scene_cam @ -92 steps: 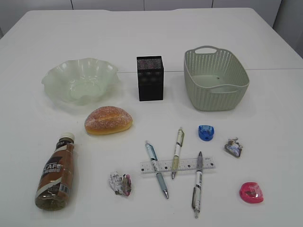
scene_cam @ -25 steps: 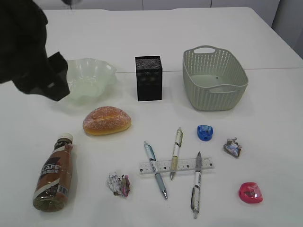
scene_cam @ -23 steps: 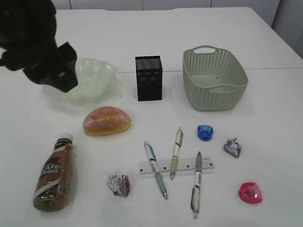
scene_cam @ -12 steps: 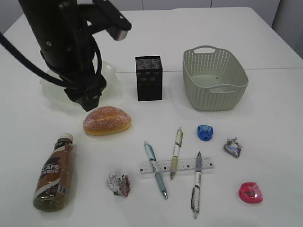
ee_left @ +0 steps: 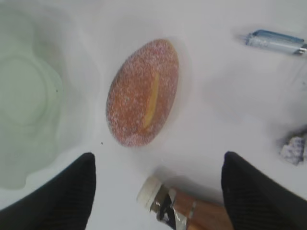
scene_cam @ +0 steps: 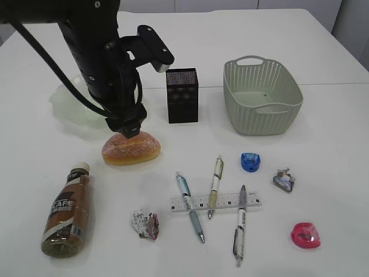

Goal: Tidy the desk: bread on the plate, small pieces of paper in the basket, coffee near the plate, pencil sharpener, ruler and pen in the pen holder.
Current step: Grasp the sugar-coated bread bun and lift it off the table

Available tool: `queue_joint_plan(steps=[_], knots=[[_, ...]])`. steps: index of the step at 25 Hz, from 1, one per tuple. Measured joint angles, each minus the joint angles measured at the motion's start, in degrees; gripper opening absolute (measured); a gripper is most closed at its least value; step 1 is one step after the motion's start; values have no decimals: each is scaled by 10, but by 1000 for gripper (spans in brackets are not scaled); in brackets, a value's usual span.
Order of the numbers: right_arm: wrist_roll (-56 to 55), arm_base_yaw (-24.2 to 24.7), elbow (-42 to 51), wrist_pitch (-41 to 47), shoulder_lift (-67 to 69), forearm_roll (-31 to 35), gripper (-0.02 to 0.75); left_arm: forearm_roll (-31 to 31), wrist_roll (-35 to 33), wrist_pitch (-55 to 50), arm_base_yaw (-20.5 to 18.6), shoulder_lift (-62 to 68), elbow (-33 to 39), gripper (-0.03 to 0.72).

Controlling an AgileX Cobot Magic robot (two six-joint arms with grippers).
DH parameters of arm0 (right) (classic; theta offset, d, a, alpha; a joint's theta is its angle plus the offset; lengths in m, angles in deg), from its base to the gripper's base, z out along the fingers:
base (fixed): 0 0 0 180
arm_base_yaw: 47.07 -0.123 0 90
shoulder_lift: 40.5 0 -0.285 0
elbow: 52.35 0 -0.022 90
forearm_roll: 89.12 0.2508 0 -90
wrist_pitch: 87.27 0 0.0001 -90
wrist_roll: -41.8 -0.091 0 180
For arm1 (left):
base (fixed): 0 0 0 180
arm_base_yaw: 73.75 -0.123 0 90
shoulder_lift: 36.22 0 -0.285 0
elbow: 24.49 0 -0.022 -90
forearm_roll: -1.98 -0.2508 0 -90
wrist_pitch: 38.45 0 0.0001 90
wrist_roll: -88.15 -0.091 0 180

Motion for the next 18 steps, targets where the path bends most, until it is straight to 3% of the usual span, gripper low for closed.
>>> queue_joint_plan(steps=[18], knots=[[2,0,0,0,0,-7,575,-53,-22,85,0,118,-6,592]])
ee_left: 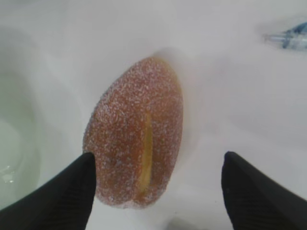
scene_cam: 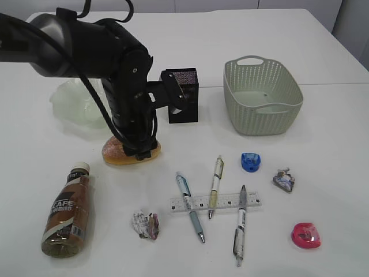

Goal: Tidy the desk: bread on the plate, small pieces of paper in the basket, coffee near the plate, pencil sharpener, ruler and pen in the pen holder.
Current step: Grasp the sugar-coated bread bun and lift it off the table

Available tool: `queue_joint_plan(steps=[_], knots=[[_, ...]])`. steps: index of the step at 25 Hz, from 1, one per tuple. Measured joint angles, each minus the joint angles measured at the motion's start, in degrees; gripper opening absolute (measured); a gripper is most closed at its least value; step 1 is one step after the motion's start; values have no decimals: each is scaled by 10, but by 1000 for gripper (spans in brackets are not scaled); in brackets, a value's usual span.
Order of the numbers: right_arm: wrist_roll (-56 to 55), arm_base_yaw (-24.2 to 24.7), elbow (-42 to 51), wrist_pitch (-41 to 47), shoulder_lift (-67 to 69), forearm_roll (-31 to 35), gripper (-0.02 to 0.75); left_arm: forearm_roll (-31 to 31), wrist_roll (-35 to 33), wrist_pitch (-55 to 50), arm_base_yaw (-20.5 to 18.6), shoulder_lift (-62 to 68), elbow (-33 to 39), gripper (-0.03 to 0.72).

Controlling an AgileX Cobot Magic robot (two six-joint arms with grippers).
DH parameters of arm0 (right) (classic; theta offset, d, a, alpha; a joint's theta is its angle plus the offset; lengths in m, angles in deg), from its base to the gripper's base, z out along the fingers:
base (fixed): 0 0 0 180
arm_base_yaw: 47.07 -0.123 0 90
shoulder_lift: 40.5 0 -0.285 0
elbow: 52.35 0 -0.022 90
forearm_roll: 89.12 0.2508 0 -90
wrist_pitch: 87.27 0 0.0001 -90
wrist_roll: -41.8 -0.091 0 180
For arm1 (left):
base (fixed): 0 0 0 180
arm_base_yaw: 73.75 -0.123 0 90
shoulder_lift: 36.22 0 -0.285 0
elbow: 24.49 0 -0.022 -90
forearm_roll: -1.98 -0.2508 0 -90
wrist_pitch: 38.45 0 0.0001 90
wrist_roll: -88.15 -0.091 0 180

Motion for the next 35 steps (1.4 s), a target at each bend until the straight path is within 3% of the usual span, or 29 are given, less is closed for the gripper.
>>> queue_joint_plan(steps=[35], knots=[[1,0,0,0,0,-19,575,-26,12,55,-36,58,-5,606]])
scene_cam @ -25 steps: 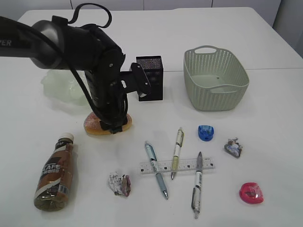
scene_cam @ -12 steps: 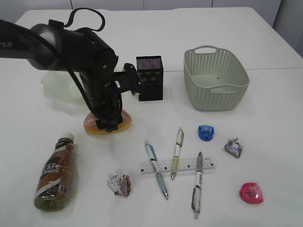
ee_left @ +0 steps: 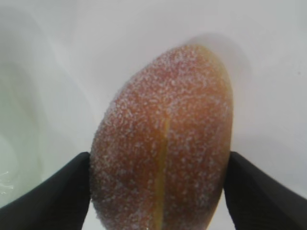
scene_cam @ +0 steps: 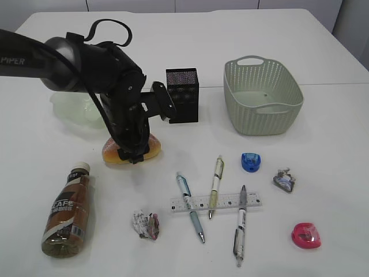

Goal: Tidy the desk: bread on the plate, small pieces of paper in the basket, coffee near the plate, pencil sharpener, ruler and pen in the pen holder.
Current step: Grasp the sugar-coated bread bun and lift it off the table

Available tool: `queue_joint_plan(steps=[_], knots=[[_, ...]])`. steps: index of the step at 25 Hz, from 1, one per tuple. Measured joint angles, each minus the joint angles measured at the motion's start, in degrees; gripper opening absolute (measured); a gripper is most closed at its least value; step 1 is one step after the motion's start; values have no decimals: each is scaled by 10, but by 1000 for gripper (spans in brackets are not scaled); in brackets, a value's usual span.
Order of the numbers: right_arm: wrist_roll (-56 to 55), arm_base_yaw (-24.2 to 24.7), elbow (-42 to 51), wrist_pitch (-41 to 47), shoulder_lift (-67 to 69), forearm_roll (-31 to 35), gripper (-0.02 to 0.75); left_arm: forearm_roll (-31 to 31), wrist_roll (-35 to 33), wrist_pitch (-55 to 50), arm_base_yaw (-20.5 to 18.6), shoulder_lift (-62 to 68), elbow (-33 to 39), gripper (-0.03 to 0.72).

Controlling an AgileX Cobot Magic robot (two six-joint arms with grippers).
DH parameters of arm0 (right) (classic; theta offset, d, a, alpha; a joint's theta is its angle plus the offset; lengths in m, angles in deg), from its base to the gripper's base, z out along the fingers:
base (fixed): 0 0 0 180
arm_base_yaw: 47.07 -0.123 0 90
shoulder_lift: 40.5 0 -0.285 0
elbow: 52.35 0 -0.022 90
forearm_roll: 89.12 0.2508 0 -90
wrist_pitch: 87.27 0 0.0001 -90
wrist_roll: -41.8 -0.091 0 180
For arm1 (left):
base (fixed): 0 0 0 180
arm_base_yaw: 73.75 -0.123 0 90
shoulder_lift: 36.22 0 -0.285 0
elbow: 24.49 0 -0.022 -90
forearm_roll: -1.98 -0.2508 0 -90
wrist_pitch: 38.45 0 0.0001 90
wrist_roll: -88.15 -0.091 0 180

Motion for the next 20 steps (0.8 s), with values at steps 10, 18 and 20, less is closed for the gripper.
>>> queue_joint_plan(steps=[10,18,20], knots=[[0,0,0,0,0,-9,575,0,25,-4,0,0,0,313],[0,0,0,0,0,-15,575,21,55,-55,7,2,-28,253],[0,0,0,0,0,-15,575,43,70,-87,10,5,-57,251]])
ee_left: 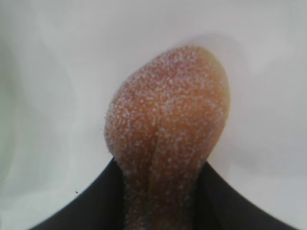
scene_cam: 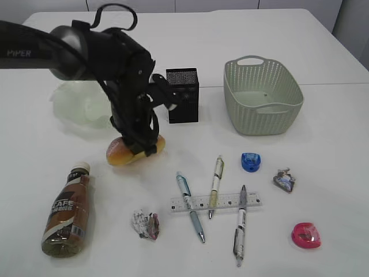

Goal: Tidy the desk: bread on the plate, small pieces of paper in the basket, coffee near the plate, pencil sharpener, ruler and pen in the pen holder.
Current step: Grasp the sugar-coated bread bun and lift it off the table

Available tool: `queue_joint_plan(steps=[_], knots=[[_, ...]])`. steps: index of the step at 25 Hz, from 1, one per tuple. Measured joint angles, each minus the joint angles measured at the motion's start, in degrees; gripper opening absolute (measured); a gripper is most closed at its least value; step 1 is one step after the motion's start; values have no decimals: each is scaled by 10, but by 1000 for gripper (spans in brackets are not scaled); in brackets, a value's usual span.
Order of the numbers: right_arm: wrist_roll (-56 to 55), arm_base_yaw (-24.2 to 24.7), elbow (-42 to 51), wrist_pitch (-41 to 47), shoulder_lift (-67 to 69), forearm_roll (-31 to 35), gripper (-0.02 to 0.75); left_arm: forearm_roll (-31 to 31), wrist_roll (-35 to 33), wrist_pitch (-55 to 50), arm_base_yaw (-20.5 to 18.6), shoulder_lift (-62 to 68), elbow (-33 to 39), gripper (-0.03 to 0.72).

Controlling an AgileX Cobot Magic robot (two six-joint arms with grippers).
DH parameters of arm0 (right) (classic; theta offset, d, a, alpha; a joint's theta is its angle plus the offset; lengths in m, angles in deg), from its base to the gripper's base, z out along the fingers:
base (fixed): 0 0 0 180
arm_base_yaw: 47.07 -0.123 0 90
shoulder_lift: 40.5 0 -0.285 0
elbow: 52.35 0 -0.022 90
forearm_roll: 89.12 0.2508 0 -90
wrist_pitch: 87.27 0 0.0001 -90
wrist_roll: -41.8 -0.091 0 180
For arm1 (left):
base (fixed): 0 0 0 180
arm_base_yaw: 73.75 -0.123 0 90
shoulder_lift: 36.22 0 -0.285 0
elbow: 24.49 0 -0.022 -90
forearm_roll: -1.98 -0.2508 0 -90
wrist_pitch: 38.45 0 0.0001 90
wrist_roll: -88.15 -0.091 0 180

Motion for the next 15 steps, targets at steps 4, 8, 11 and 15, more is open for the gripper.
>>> queue_joint_plan(steps=[4,8,11,15], knots=[[0,0,0,0,0,0,575,68,15,-59,1,0,-69,250],[0,0,0,0,0,0,575,110,19,-120,1,0,-120,249],[0,0,0,0,0,0,575,115,48,-160,1,0,-159,249],[0,0,0,0,0,0,575,117,118,-170,-5,0,-213,249]])
